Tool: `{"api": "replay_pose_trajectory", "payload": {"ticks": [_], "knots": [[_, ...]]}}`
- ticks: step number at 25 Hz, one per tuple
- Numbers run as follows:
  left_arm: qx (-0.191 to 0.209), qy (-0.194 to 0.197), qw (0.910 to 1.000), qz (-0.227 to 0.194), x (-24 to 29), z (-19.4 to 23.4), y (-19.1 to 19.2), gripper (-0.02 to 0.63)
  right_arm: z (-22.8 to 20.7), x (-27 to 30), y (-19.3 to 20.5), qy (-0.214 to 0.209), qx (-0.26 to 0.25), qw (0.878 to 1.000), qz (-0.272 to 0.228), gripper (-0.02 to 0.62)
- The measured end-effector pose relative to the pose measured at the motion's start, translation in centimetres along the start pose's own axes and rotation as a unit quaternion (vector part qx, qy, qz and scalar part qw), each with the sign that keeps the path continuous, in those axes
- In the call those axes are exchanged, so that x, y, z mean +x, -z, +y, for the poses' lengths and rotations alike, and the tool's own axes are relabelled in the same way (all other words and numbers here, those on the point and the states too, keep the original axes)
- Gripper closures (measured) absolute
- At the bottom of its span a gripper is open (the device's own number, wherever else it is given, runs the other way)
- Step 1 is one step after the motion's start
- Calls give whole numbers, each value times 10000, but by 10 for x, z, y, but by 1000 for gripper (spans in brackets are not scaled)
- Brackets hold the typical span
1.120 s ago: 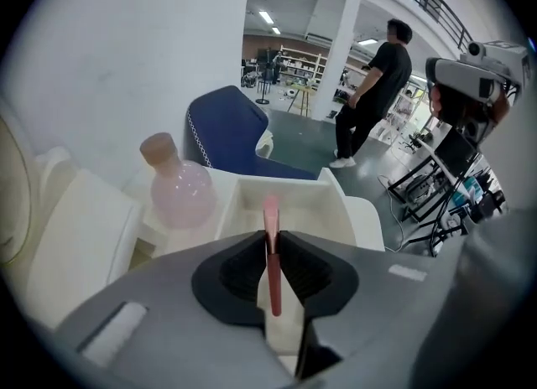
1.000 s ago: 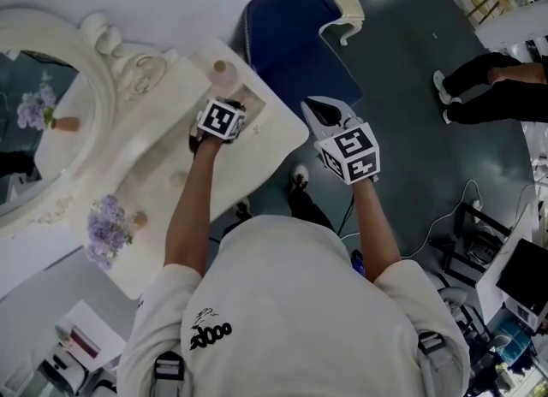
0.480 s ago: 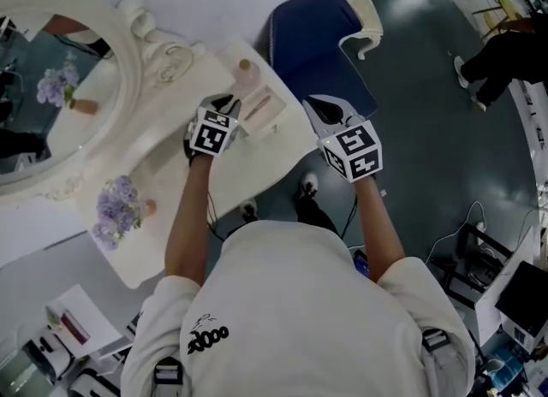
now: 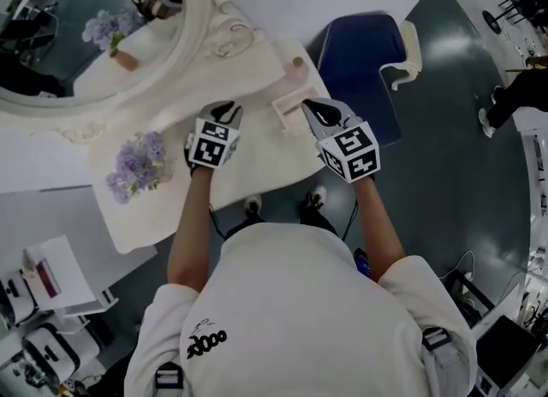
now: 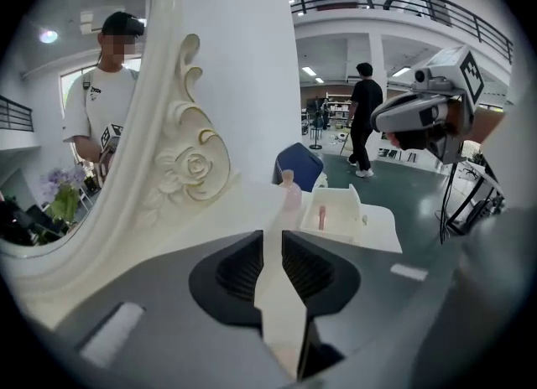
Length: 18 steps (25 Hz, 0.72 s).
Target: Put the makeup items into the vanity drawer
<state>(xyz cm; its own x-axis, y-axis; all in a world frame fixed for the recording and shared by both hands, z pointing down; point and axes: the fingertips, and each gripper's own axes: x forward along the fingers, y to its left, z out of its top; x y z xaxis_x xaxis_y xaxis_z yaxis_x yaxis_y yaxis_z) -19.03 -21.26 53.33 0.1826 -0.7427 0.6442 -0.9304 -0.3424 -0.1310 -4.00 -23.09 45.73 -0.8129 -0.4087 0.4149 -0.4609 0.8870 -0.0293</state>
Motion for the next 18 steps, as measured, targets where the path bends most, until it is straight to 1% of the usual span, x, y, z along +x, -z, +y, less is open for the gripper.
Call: {"api": "replay_pose_trajectory", "payload": {"ticks": [4,8,11,15,18], "knots": [[-357,-77,9990,272,-15,2,43,487,29,20,-2,-311,-113,9994,84,591],[-508,-115,9960,720,-15,-3,92,409,49,36,1,-567,-207,9980,187,591],[-668,-118,9928,990,-14,-4,127,370,62,44,7,-668,-230,9972,260,591],[-810,-130,9878,1326,-10,-6,161,360,71,46,15,-728,-242,9964,372,591],[-883,-137,9845,1508,-8,-4,178,364,72,47,19,-706,-204,9964,415,591]]}}
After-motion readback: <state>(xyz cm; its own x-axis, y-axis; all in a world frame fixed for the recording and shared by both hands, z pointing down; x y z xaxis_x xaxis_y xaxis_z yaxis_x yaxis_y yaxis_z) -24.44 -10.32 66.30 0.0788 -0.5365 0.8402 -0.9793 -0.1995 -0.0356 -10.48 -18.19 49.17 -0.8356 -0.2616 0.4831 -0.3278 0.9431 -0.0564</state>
